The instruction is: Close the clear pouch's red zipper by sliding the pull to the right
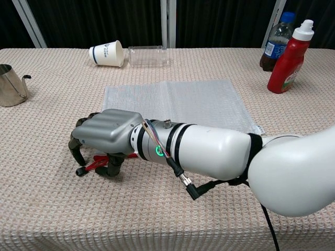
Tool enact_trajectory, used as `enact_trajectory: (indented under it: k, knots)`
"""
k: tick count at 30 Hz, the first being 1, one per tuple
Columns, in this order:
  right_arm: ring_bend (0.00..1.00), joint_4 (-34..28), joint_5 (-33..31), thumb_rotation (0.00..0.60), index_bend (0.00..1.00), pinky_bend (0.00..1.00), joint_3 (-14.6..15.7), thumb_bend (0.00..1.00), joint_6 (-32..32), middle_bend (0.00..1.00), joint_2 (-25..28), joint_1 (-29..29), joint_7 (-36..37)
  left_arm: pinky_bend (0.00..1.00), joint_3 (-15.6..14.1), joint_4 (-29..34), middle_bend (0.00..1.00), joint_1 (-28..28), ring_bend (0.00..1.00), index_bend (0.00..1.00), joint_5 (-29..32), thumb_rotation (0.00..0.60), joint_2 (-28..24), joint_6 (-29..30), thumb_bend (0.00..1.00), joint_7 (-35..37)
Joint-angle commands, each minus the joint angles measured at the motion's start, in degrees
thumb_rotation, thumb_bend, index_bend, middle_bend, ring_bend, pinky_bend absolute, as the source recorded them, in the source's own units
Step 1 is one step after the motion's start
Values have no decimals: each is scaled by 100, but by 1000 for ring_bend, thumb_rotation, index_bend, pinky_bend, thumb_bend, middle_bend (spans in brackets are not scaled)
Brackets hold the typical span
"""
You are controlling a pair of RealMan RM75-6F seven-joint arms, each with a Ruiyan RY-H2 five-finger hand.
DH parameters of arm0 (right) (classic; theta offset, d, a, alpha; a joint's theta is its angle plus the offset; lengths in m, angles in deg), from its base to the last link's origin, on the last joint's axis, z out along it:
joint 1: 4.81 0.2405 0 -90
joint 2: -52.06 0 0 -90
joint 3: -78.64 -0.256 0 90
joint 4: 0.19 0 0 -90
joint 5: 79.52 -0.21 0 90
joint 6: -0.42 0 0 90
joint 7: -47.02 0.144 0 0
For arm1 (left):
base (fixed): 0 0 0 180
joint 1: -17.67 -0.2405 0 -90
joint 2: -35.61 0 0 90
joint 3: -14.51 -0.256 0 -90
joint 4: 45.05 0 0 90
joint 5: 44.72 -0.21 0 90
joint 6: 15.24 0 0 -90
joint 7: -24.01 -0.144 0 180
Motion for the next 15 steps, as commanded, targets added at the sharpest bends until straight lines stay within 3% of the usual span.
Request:
enact_trajectory:
  k: [1,15]
  knots:
    - [0,40,12,600,428,0,20,368,42,175,-27,31,54,188,0,-8,172,-6,136,246,5,600,2,6,126,8]
    - [0,345,42,600,549,0,108,388,251,243,-244,139,188,188,-3,-92,172,-11,136,246,25,600,39,-11,126,42]
